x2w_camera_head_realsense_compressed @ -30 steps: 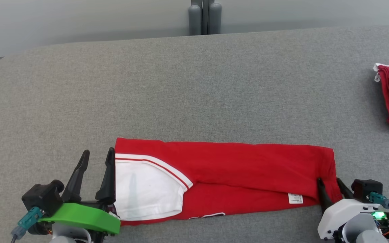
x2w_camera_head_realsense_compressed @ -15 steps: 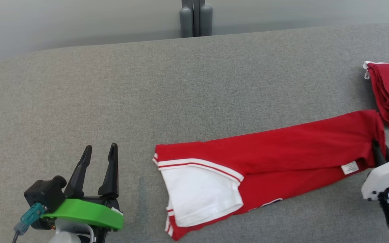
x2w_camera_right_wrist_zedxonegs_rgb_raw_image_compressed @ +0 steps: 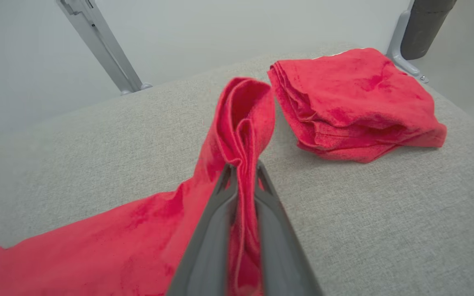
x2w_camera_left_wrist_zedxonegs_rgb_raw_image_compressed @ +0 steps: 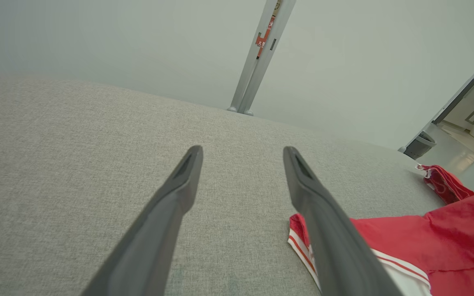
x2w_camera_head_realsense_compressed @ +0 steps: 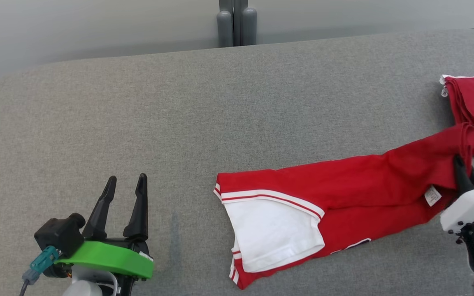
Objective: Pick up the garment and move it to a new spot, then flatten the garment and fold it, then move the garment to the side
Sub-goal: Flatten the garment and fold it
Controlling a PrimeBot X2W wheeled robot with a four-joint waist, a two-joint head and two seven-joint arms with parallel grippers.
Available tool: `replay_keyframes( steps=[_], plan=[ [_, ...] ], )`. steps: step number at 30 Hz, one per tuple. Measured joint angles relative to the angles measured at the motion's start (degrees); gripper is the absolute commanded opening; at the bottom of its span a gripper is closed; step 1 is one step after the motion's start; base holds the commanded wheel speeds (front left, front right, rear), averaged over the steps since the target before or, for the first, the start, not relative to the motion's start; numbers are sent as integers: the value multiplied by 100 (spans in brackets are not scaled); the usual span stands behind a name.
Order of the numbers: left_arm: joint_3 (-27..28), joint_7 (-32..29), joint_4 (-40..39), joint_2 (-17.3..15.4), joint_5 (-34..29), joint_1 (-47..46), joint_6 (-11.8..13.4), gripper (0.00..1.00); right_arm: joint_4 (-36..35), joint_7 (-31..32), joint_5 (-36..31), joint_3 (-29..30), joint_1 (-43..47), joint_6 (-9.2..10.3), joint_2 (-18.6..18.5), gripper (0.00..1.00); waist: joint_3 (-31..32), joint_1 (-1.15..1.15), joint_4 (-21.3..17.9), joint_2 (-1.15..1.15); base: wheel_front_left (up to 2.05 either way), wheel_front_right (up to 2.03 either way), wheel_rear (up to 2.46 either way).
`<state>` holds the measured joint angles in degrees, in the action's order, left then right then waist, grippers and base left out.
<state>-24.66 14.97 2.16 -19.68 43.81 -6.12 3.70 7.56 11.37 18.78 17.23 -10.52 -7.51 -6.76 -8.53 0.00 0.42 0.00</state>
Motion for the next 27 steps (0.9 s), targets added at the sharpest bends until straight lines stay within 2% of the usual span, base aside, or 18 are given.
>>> replay_keyframes(
  steps=[7, 13, 20, 27],
  plan=[
    [37, 7, 68, 44, -34, -15, -54, 100, -904, 579, 616, -998, 229, 1, 279, 0, 33, 0, 90, 0, 0, 0, 0],
    [57, 7, 99, 105, -63, -43, -88, 100, -1066, 727, 1048, -2291, 299, 2, 372, 0, 41, 0, 196, 0, 0, 0, 0],
    [66, 8, 140, 175, -87, -96, -126, 100, -612, 671, 1355, -4017, 207, 2, 397, 0, 15, 0, 320, 0, 0, 0, 0],
    [88, 7, 176, 247, -111, -112, -167, 100, 254, 255, 1247, -4551, -327, 2, 396, 0, -24, 0, 451, 0, 0, 0, 0]
  ],
)
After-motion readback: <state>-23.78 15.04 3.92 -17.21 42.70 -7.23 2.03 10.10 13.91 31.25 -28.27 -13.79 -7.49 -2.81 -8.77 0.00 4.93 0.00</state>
